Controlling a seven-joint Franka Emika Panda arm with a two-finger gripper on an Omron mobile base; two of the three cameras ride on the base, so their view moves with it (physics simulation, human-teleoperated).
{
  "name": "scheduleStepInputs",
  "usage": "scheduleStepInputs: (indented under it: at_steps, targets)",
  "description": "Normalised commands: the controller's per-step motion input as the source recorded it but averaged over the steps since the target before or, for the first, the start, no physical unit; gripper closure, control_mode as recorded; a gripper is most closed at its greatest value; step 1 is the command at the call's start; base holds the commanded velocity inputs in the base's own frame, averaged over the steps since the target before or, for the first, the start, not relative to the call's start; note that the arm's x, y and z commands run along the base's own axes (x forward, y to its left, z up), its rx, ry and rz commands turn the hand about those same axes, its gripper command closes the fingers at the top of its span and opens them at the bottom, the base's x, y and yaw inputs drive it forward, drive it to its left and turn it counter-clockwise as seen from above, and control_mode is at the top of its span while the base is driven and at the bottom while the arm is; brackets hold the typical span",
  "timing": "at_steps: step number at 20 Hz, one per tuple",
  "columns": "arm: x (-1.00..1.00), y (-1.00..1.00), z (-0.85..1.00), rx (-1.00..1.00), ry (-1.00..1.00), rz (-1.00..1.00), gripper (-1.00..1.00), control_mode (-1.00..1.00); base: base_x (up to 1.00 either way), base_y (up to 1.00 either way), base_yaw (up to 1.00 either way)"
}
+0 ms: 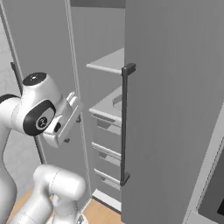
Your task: Take the meat container that has the steak and place it on the second highest rack of the freezer. Then take the vegetable container that has the bell pepper and sweet potato and place it on the highest rack of the freezer.
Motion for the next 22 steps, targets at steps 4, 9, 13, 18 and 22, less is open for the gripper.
scheduleStepInputs:
  at_steps: [4, 9, 13, 18, 22]
  targets:
    - [0.00, 0.00, 0.00, 0.00, 0.00, 0.00, -1.00, 1.00, -0.89, -0.67, -0.15]
    - [0.00, 0.00, 0.00, 0.00, 0.00, 0.00, -1.00, 1.00, -0.32, -0.77, -0.36]
    - [0.00, 0.00, 0.00, 0.00, 0.00, 0.00, -1.00, 1.00, -0.06, -1.00, -0.37]
    - [0.00, 0.00, 0.00, 0.00, 0.00, 0.00, -1.00, 1.00, 0.00, -1.00, -0.36]
    - [0.00, 0.00, 0.00, 0.00, 0.00, 0.00, -1.00, 1.00, 0.00, -1.00, -0.34]
